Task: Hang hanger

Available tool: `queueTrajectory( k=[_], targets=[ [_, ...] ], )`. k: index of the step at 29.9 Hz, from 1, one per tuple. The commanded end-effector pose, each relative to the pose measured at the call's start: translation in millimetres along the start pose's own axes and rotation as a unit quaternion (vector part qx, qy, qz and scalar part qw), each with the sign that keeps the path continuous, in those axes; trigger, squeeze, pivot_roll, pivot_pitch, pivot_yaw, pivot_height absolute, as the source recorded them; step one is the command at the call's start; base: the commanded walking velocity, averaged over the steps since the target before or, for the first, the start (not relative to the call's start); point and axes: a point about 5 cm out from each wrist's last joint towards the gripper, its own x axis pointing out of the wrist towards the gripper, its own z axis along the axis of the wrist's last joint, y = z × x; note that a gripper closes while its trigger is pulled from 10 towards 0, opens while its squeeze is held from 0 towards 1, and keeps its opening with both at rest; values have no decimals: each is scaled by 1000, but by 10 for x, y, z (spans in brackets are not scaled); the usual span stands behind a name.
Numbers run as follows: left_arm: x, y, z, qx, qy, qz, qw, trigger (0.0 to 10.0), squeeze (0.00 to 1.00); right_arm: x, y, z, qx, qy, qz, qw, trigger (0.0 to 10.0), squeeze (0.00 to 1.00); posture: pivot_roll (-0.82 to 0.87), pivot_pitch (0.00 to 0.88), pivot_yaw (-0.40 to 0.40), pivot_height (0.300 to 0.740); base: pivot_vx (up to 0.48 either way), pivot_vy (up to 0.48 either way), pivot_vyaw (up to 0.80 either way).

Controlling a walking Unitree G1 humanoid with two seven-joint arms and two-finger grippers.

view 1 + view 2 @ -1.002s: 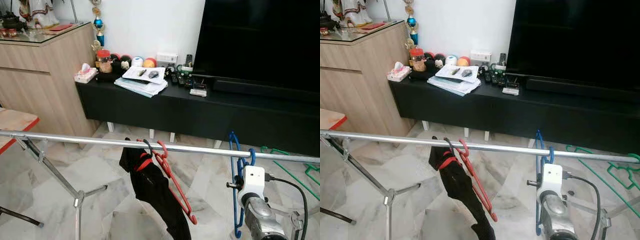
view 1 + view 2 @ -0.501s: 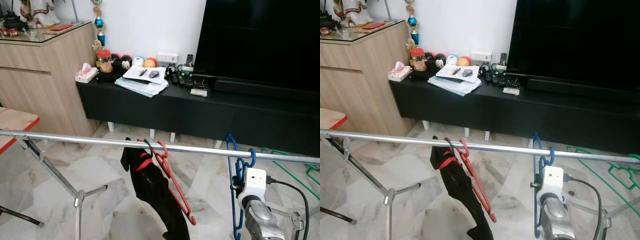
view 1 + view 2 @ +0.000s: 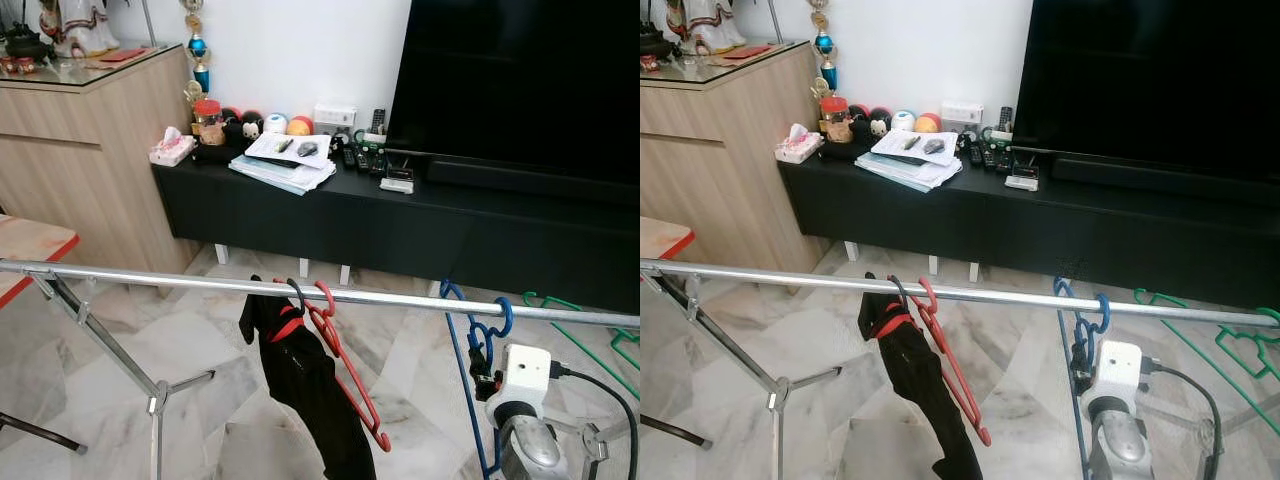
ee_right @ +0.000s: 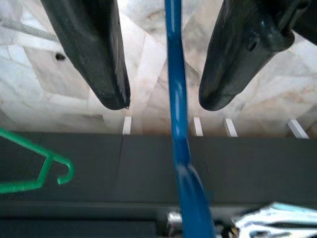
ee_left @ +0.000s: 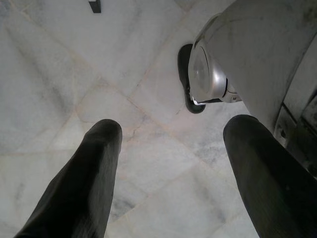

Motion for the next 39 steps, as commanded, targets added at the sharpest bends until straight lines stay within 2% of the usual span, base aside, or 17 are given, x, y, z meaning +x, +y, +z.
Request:
queueTrajectory(
  k=[1,5,11,15,17,21,25,27,28,31,39],
  targets=[
    [-5,1,-28,5,5,-2,1000,10000,0,-54,25,90,-1,-34,12,999,10000,0,77,0,-19,740,0,0,0],
    [-6,1,-30,5,5,-2,1000,10000,0,-143,8,124,-9,-54,12,998,10000,0,73,0,-19,740,0,0,0],
    [-7,0,-37,6,6,-3,1000,10000,0,-401,-6,116,-20,-84,36,996,10000,0,67,0,-23,740,0,0,0],
    [-7,-1,-35,7,6,-3,1000,10000,0,-559,55,19,-34,-62,104,992,10000,0,57,0,-22,740,0,0,0],
    [-6,-3,-30,7,5,-4,1000,10000,0,-592,27,-53,-35,-37,121,991,10000,0,52,0,-23,740,0,0,0],
    [-4,-7,-26,7,5,-4,1000,10000,0,-567,-24,-141,-24,-10,119,993,10000,0,48,0,-25,740,0,0,0],
    [-3,-17,-21,3,3,-4,1000,10000,0,-470,-96,-312,-19,38,96,994,10000,0,61,0,-34,740,0,0,0],
    [-3,-17,-21,2,3,-4,1000,10000,0,-449,-80,-366,-24,53,98,993,10000,0,56,0,-34,740,0,0,0],
    [-3,-17,-21,2,3,-4,1000,10000,0,-429,-23,-465,-22,83,114,990,10000,0,56,0,-34,740,0,0,0],
    [-3,-17,-21,2,3,-3,1000,10000,0,-418,42,-518,-10,94,134,986,10000,0,60,0,-34,740,0,0,0],
    [0,-17,-8,2,1,-4,1000,10000,0,-376,163,-699,-23,142,168,975,10000,0,59,0,-29,740,0,0,0]
  ],
)
